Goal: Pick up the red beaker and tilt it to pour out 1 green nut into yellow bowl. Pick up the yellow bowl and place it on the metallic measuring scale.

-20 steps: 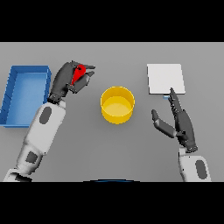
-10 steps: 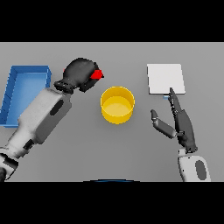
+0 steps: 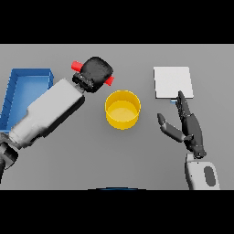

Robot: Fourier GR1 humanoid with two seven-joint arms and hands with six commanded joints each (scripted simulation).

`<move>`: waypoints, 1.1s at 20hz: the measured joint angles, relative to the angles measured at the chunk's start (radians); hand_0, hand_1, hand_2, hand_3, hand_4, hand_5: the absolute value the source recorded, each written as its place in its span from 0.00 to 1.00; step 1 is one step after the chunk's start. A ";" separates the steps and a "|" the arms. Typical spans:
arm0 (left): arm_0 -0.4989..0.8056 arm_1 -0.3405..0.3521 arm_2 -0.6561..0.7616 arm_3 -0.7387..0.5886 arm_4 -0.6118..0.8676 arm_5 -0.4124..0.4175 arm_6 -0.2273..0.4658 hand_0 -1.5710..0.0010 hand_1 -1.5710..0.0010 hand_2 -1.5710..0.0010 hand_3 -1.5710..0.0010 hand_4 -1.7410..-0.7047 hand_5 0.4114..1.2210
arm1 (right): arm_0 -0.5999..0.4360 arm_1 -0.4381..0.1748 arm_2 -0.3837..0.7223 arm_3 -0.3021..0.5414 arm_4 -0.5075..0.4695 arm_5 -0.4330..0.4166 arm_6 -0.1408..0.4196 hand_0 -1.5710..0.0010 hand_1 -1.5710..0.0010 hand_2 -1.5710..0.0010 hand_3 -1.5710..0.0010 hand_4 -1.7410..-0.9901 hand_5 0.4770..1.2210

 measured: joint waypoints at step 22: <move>-0.284 -0.078 -0.475 0.129 -0.221 -0.117 -0.110 0.00 0.00 0.00 0.00 0.00 1.00 | 0.004 -0.010 0.001 0.015 0.024 -0.006 -0.025 1.00 1.00 1.00 1.00 0.62 0.16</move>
